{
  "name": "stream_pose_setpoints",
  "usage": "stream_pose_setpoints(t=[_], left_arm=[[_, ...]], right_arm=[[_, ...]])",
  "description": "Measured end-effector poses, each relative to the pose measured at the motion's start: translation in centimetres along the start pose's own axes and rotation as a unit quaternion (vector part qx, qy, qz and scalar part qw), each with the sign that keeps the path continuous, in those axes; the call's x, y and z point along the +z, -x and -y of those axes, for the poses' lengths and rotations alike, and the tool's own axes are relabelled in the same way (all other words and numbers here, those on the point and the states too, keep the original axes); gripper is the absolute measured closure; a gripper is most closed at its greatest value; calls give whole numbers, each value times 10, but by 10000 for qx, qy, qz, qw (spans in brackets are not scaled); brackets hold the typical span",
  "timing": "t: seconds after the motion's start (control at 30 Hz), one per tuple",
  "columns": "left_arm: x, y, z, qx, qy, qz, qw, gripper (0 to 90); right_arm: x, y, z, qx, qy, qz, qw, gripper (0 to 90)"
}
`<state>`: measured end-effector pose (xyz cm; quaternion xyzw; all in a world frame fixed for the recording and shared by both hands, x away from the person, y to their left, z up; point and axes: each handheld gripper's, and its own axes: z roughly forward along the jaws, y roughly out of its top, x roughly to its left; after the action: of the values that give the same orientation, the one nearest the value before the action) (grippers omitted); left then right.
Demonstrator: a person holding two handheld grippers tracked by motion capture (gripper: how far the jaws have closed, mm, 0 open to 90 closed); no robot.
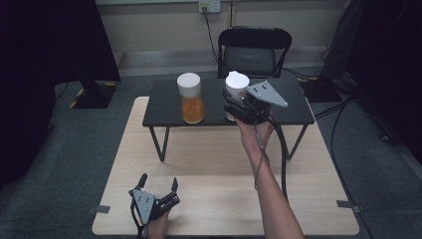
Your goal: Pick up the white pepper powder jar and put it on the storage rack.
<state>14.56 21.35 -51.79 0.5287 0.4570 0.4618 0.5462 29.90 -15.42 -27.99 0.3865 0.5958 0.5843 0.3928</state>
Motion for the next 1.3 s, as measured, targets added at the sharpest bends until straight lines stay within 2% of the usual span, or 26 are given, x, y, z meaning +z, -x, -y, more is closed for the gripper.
stream_pose_setpoints(t=[0.07, 0.17, 0.3, 0.83, 1.3], left_arm=[[0, 0, 0, 0, -1, 0, 10000, 4], [0, 0, 0, 0, -1, 0, 10000, 4], [0, 0, 0, 0, 0, 0, 10000, 4], [0, 0, 0, 1, -2, -1, 10000, 4], [0, 0, 0, 1, -2, -9, 10000, 7]], right_arm=[[0, 1, 1, 52, 57, 16, 10000, 139], [0, -2, 5, -2, 167, 88, 9998, 39], [-2, -3, 6, 8, 163, 23, 9999, 1], [-27, 0, 17, 231, 337, 21, 9992, 0], [-43, 2, 26, 124, 310, -59, 9994, 0]])
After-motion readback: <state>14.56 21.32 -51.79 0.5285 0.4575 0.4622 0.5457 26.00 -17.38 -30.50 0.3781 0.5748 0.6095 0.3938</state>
